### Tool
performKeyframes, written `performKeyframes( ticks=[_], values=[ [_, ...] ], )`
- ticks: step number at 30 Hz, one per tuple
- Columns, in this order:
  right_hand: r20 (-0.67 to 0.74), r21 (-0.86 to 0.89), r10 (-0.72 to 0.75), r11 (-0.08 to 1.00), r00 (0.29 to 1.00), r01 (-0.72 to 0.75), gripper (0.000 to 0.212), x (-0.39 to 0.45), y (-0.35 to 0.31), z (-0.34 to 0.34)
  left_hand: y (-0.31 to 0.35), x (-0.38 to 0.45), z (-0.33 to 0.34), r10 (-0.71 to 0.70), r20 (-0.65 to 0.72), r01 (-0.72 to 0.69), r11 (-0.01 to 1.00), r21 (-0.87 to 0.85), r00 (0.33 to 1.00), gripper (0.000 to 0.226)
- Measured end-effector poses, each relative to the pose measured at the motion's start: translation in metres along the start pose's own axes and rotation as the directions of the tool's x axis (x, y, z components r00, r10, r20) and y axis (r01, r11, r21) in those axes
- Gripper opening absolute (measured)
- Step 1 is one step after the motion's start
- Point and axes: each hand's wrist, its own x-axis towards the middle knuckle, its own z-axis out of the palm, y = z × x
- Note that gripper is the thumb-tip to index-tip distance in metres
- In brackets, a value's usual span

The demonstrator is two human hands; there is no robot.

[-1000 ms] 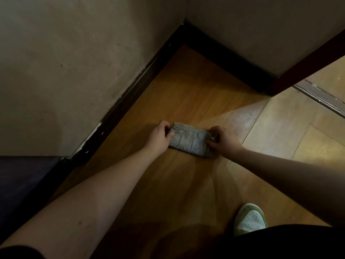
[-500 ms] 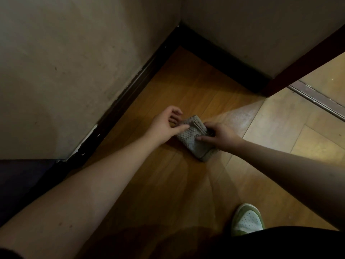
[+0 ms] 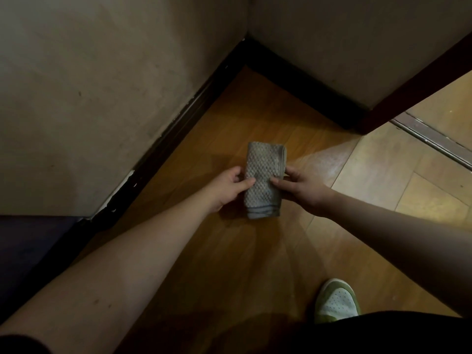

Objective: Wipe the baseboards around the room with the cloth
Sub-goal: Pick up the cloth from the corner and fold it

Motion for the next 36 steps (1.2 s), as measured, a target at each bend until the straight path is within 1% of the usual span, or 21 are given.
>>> performKeyframes(
  ticks=[3, 4, 6, 7, 11, 14, 19, 22, 25, 27, 30, 33, 36],
  values=[
    [0.006, -0.126, 0.016, 0.992, 1.0, -0.015, 0.053, -0.004, -0.001, 0.002, 0.003, -0.004, 0.001, 0.04, 0.022, -0.042, 0.997, 0.069, 0.999, 0.038],
    [-0.005, -0.145, 0.02, 0.989, 1.0, -0.021, 0.051, -0.004, -0.001, 0.003, 0.004, -0.004, 0.001, 0.046, 0.029, -0.048, 0.996, 0.08, 0.999, 0.038],
    [-0.047, -0.138, 0.02, 0.99, 0.999, -0.026, 0.049, -0.004, -0.001, 0.005, 0.004, -0.005, 0.0, 0.043, 0.031, -0.046, 0.994, 0.097, 0.999, 0.043],
    [-0.071, -0.104, 0.019, 0.994, 0.997, -0.027, 0.048, -0.004, -0.001, 0.007, 0.004, -0.006, 0.0, 0.044, 0.015, -0.045, 0.995, 0.092, 0.999, 0.044],
    [-0.12, 0.086, 0.015, 0.996, 0.993, -0.004, 0.047, -0.004, -0.002, 0.013, 0.006, -0.006, 0.0, 0.047, -0.049, -0.049, 0.998, -0.037, 0.998, 0.053],
    [-0.124, 0.151, 0.001, 0.988, 0.992, 0.018, 0.046, -0.006, -0.005, 0.015, 0.009, -0.006, 0.0, 0.046, -0.053, -0.053, 0.989, -0.139, 0.998, 0.059],
    [-0.096, 0.232, -0.022, 0.972, 0.995, 0.044, 0.041, -0.008, -0.008, 0.016, 0.015, -0.011, 0.007, 0.035, -0.016, -0.039, 0.934, -0.355, 0.999, 0.039],
    [-0.077, 0.275, -0.013, 0.961, 0.997, 0.034, 0.025, -0.008, -0.01, 0.018, 0.015, -0.013, 0.008, -0.002, 0.01, 0.006, 0.897, -0.443, 1.0, 0.034],
    [-0.049, 0.194, -0.012, 0.981, 0.999, 0.021, 0.044, -0.007, -0.011, 0.016, 0.01, -0.012, 0.01, 0.013, -0.004, -0.013, 0.897, -0.443, 1.0, 0.036],
    [-0.036, 0.107, -0.021, 0.994, 0.999, 0.024, 0.05, -0.007, -0.012, 0.017, 0.009, -0.013, 0.011, 0.038, 0.012, -0.03, 0.915, -0.402, 0.999, 0.043],
    [-0.071, -0.021, -0.045, 0.999, 0.996, 0.044, 0.058, -0.008, -0.012, 0.019, 0.01, -0.015, 0.008, 0.048, 0.035, -0.034, 0.944, -0.327, 0.998, 0.056],
    [-0.108, -0.098, -0.073, 0.993, 0.991, 0.063, 0.061, -0.007, -0.01, 0.018, 0.01, -0.014, 0.006, 0.089, 0.039, -0.075, 0.958, -0.278, 0.995, 0.06],
    [-0.117, -0.095, -0.105, 0.991, 0.988, 0.094, 0.059, -0.008, -0.011, 0.016, 0.01, -0.014, 0.005, 0.135, 0.019, -0.128, 0.968, -0.218, 0.991, 0.058]
  ],
)
